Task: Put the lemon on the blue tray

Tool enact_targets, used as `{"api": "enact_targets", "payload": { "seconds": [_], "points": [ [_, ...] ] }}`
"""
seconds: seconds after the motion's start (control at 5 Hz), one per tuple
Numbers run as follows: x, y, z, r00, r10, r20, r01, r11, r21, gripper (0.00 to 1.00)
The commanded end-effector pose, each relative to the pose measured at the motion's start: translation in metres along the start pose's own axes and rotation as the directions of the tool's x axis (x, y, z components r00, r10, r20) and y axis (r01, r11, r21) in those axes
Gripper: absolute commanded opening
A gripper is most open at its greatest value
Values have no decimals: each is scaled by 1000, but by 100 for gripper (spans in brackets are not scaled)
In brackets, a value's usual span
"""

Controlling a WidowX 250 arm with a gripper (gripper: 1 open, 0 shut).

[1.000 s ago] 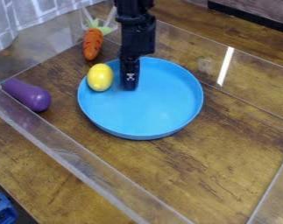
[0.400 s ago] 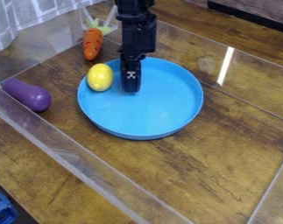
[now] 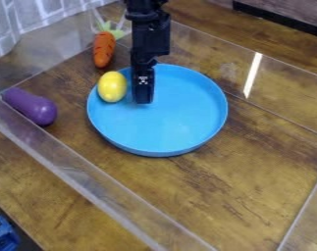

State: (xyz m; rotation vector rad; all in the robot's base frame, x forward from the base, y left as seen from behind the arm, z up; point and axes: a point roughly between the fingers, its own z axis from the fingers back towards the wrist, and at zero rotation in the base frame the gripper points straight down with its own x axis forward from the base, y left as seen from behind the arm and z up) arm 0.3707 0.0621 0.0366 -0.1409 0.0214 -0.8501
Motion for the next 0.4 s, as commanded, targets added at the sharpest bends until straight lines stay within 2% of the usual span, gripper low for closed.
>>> {"api": "enact_targets", "payload": {
  "seconds": [0.0,0.2],
  "points": [
    [3,8,18,1000,-1,30,-1,999,51,100],
    [3,9,14,1000,-2,26,1,999,49,100]
  ]
}}
